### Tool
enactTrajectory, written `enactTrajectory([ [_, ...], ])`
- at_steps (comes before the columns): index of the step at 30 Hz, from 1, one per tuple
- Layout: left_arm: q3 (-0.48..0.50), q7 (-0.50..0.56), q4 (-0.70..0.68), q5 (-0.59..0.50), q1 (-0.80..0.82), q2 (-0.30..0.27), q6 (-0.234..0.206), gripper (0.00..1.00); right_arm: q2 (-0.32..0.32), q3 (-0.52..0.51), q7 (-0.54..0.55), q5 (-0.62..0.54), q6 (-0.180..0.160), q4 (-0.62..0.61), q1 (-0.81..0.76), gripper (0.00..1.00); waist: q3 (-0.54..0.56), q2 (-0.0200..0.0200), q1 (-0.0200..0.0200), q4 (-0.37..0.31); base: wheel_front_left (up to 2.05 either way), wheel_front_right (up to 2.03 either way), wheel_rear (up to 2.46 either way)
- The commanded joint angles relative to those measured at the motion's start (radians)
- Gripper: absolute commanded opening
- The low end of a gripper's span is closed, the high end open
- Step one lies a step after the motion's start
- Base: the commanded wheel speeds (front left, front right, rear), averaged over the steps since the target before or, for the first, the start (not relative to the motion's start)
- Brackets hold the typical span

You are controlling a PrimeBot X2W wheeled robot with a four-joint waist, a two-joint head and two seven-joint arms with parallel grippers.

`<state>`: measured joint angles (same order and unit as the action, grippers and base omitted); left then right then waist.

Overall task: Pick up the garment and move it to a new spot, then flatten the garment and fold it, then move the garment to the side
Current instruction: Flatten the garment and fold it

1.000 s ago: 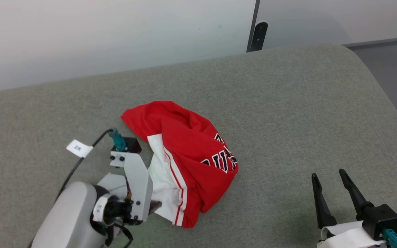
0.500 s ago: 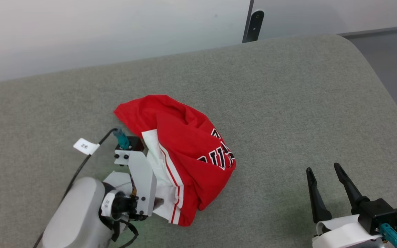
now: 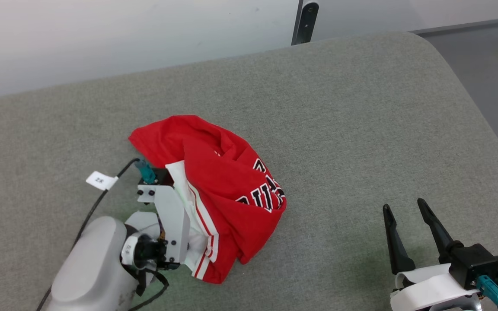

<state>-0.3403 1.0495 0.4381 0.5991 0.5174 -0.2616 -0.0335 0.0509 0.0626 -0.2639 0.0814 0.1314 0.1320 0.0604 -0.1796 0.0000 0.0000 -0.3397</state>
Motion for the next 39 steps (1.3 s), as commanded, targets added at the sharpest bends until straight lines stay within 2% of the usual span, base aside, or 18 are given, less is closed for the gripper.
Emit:
enactTrajectory([
  [1, -0.003, 0.001, 0.033, 0.009, -0.015, 0.001, 0.004, 0.00, -0.001, -0.007, -0.001, 0.003, -0.001, -0.002, 0.010, 1.00, 0.000, 0.0000, 0.0000, 0.002, 0.00, 0.00, 0.00],
  [9, -0.012, 0.039, 0.005, 0.001, 0.012, -0.065, 0.044, 0.00, -0.001, -0.017, -0.001, -0.005, -0.001, -0.002, -0.004, 1.00, 0.016, 0.0000, 0.0000, 0.027, 0.00, 0.00, 0.00],
  [20, 0.003, 0.103, -0.099, -0.004, 0.009, -0.184, 0.067, 0.00, -0.001, -0.023, -0.001, -0.023, -0.001, 0.000, -0.030, 1.00, 0.051, 0.0000, 0.0000, 0.074, 0.00, 0.00, 0.00],
  [32, 0.021, 0.160, -0.194, -0.022, -0.029, -0.377, 0.114, 0.00, -0.001, -0.012, -0.001, -0.039, -0.001, 0.002, -0.042, 1.00, 0.080, 0.0000, 0.0000, 0.094, 0.00, 0.00, 0.00],
  [36, 0.041, 0.130, -0.179, -0.013, -0.053, -0.397, 0.107, 0.00, -0.001, -0.008, -0.001, -0.039, -0.001, -0.002, -0.037, 1.00, 0.070, 0.0000, 0.0000, 0.084, 0.00, 0.00, 0.00],
  [39, 0.045, 0.082, -0.153, -0.008, -0.077, -0.378, 0.101, 0.00, -0.001, -0.006, -0.001, -0.037, -0.001, -0.002, -0.031, 1.00, 0.059, 0.0000, 0.0000, 0.073, 0.00, 0.00, 0.00],
])
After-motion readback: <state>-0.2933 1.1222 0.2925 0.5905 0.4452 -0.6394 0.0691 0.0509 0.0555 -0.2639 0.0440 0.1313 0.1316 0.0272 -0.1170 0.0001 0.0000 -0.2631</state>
